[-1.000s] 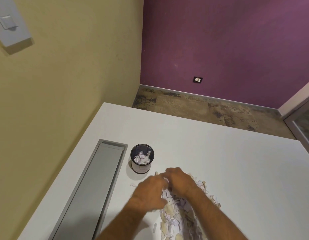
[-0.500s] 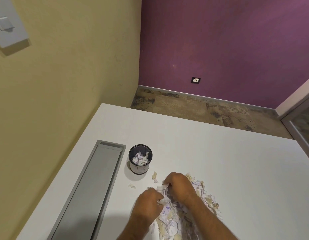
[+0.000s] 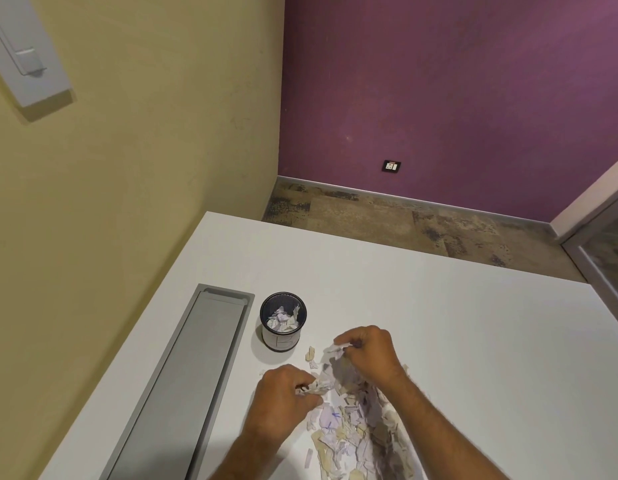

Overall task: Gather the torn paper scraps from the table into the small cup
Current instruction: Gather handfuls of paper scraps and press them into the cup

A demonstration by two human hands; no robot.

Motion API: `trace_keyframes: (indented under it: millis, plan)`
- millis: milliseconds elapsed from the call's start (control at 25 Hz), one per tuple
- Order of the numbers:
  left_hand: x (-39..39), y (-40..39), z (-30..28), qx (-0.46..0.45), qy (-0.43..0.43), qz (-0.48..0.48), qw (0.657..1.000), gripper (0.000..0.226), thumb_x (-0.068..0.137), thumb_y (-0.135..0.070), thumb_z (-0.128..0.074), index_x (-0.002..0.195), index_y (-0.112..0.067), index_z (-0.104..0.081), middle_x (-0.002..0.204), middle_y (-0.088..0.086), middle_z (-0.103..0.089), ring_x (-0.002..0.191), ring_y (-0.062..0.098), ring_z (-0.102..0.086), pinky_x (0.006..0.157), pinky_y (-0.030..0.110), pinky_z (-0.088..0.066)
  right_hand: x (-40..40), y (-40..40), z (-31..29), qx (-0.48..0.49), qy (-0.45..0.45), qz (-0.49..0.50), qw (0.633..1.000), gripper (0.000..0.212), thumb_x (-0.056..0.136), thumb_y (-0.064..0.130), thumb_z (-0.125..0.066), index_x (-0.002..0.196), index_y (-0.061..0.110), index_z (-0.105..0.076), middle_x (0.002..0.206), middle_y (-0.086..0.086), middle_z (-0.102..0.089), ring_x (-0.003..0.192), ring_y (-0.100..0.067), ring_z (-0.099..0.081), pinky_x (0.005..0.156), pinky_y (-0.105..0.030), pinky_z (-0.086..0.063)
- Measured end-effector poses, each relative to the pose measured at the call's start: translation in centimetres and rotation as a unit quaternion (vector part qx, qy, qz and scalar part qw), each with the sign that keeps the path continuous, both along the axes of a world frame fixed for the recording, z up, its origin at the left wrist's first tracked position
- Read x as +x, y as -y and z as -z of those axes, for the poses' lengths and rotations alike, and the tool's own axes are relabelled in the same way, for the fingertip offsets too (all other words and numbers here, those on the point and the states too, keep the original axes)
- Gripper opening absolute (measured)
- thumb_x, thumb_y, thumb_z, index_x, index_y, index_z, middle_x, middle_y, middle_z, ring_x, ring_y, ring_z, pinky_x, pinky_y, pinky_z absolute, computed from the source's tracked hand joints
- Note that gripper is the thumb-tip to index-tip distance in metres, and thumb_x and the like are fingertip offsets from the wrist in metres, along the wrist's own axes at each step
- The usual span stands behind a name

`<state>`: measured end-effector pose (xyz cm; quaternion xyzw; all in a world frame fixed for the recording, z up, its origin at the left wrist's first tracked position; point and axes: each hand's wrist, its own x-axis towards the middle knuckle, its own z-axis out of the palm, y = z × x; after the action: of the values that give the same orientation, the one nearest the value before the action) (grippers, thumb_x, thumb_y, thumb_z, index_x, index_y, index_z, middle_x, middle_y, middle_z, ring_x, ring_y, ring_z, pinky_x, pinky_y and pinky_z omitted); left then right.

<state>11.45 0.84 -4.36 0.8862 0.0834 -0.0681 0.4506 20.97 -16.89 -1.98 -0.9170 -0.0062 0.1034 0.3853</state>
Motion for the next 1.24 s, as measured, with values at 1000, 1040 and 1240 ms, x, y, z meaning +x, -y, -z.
trace_keyframes:
  millis: [1000, 1040, 1240]
  plan:
    - [9.3, -7.6, -7.8, -0.046, 0.101, -0.163, 0.98, 0.029, 0.059, -0.026, -0.092, 0.084, -0.019, -0.078, 0.062, -0.017, -0.069, 0.058, -0.002, -0.064, 0.052, 0.006, -0.047, 3.7, -9.4, -4.1, -0.064, 0.098, -0.177, 0.977, 0.038, 0.076, 0.004, -0.062, 0.102, 0.028, -0.074, 0.09, 0.004, -0.076, 0.076, -0.013, -0.063, 0.071, -0.025, -0.051]
    - [9.6, -7.5, -7.3, -0.033, 0.082, -0.152, 0.984, 0.032, 0.06, -0.026, -0.092, 0.087, -0.017, -0.078, 0.068, -0.013, -0.071, 0.061, 0.0, -0.064, 0.054, 0.011, -0.048, 3.5, -8.9, -4.1, -0.051, 0.105, -0.15, 0.982, 0.036, 0.076, 0.003, -0.061, 0.1, 0.025, -0.074, 0.092, 0.003, -0.076, 0.079, -0.014, -0.066, 0.075, -0.028, -0.055]
    - [10.5, -6.1, -6.4, 0.086, 0.023, -0.066, 0.994, 0.033, 0.063, -0.031, -0.089, 0.09, -0.016, -0.077, 0.083, 0.003, -0.076, 0.075, 0.017, -0.065, 0.07, 0.027, -0.054, 1.5, -5.5, -2.8, 0.002, 0.114, -0.035, 0.993, 0.027, 0.078, 0.003, -0.059, 0.089, 0.022, -0.075, 0.09, 0.007, -0.075, 0.081, -0.007, -0.067, 0.08, -0.031, -0.059]
